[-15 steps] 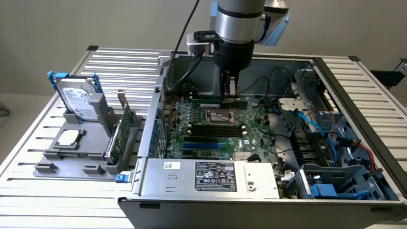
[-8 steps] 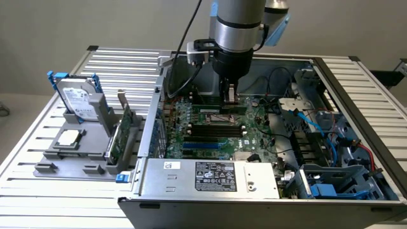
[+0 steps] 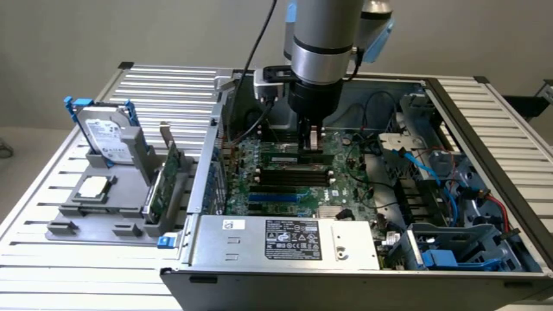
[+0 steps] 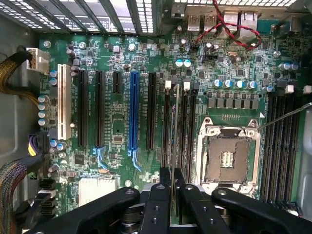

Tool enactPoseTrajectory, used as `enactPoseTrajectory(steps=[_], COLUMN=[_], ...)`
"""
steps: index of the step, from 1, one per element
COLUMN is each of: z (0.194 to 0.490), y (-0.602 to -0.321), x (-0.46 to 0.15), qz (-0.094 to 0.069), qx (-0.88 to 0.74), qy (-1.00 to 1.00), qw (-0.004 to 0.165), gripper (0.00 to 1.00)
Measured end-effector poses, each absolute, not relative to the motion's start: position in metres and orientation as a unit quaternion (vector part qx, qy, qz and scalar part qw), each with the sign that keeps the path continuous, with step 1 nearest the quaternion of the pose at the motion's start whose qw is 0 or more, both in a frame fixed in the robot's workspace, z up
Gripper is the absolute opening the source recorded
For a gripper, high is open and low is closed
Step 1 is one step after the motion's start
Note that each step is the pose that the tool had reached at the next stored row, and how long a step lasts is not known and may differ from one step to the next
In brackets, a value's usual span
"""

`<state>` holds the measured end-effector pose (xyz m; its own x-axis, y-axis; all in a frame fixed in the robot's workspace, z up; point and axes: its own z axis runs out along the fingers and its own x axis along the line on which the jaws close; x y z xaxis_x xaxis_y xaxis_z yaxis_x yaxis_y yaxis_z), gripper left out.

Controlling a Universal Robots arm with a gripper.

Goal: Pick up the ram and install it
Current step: 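Insert the ram into the slot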

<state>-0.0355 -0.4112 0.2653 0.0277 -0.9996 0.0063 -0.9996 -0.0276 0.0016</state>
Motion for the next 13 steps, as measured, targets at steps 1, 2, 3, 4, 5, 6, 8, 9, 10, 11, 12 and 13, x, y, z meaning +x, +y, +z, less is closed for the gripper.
enactPoseTrajectory(steps=[1,2,3,4,5,6,8,9,10,11,12,13], z=[0.264,0.262,0.26,0.258,0.256,0.254,0.251,0.249,0.248,0.247,0.246,0.245], y=[-0.411,-0.412,-0.412,-0.412,-0.412,-0.412,-0.412,-0.412,-0.412,-0.412,-0.412,-0.412], x=[-0.036,-0.035,-0.035,-0.035,-0.035,-0.034,-0.034,-0.033,-0.033,-0.032,-0.031,-0.031], qz=[0.002,0.002,0.002,0.002,0.002,0.002,0.001,0.0,-0.001,-0.002,-0.003,-0.004], qx=[0.717,0.717,0.717,0.717,0.717,0.717,0.717,0.717,0.717,0.717,0.717,0.717], qy=[-0.697,-0.697,-0.697,-0.697,-0.697,-0.697,-0.697,-0.697,-0.697,-0.697,-0.697,-0.697], qw=[0.003,0.003,0.003,0.003,0.003,0.003,0.004,0.004,0.005,0.006,0.007,0.009], gripper=[0.14,0.14,0.14,0.14,0.14,0.14,0.14,0.14,0.14,0.14,0.14,0.14])
